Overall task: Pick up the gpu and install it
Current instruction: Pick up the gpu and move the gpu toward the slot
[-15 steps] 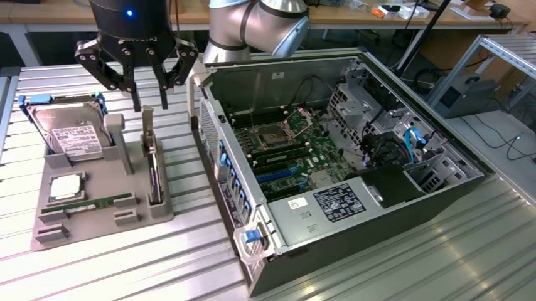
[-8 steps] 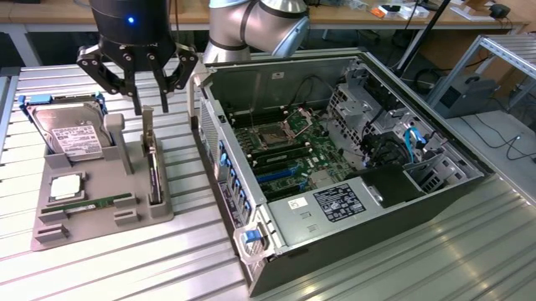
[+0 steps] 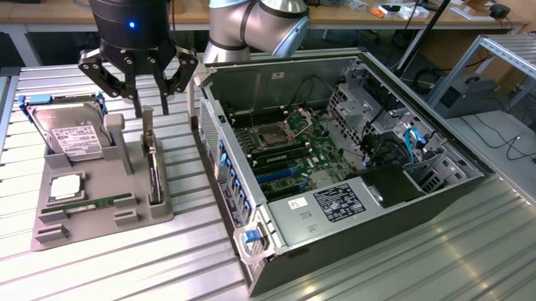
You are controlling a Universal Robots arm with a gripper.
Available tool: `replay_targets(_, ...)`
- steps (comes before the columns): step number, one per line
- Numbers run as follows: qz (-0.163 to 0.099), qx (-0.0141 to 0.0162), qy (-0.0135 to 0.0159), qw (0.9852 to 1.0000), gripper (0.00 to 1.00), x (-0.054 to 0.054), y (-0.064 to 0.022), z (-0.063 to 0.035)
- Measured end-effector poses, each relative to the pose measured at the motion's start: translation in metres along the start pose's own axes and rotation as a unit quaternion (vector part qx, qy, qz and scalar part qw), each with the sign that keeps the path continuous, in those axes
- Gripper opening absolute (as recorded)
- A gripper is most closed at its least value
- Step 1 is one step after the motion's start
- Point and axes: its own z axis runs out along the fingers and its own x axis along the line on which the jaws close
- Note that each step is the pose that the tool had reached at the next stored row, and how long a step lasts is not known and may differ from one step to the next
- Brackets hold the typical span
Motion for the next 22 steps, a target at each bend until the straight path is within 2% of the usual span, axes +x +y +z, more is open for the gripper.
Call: replay_targets(22, 0.000, 0.0000, 0.0000, 1.0000, 0.42, 0.000, -0.0005, 0.0116)
